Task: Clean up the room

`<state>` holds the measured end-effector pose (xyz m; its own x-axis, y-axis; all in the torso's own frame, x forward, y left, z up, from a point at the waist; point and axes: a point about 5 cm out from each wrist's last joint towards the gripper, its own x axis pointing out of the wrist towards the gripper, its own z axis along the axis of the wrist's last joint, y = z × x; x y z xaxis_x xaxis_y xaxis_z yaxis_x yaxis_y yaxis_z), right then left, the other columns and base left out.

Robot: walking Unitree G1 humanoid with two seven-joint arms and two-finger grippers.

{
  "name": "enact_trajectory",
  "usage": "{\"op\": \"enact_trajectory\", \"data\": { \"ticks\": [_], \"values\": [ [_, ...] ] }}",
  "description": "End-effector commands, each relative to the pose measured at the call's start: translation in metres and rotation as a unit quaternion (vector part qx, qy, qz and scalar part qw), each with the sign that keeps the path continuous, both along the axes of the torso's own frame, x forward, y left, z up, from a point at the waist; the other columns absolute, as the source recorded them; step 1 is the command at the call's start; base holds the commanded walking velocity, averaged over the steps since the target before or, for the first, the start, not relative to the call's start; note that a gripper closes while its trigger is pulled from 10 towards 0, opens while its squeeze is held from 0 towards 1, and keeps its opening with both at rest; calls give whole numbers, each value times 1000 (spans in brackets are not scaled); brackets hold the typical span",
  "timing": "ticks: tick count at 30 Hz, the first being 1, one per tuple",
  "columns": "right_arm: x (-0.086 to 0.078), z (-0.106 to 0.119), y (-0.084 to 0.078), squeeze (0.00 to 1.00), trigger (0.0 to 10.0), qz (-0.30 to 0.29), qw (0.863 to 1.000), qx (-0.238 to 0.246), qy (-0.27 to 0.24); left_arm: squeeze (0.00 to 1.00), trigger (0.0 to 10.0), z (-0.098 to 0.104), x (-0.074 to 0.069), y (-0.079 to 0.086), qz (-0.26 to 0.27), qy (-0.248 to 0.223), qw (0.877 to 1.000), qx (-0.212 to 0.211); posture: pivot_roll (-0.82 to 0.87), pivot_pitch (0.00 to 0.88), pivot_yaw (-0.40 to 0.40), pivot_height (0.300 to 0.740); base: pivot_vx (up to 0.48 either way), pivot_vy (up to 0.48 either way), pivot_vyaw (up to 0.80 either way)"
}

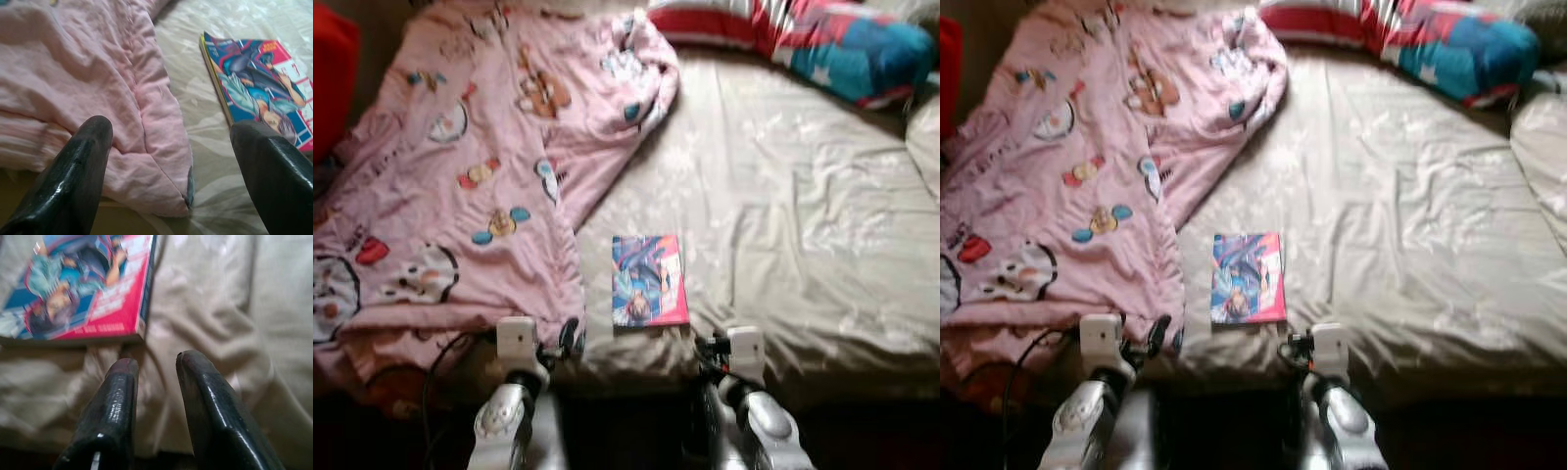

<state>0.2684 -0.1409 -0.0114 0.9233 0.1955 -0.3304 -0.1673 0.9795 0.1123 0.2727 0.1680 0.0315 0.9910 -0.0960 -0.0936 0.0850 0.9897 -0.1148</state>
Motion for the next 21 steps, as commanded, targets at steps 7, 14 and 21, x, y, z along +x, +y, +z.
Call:
{"op": "enact_trajectory", "data": {
  "ticks": [7, 14, 21],
  "values": [
    [-13, -14, -6, 0, 10000, -7, 999, 2, 37, 0, 10000, -7, -6, 2, 3, 13, 1000, 2, -24, 255, 16, 568, 0, 0, 0],
    [-13, -15, -4, 0, 10000, 5, 999, 1, 38, 0, 10000, -5, -4, 1, 2, 11, 1000, 3, -23, 245, 18, 568, 0, 0, 0],
    [-12, -13, 2, 0, 10000, 15, 999, 14, 27, 0, 10000, -3, -3, 3, 4, 6, 1000, 4, -19, 243, 19, 568, 0, 0, 513]
  ]
}}
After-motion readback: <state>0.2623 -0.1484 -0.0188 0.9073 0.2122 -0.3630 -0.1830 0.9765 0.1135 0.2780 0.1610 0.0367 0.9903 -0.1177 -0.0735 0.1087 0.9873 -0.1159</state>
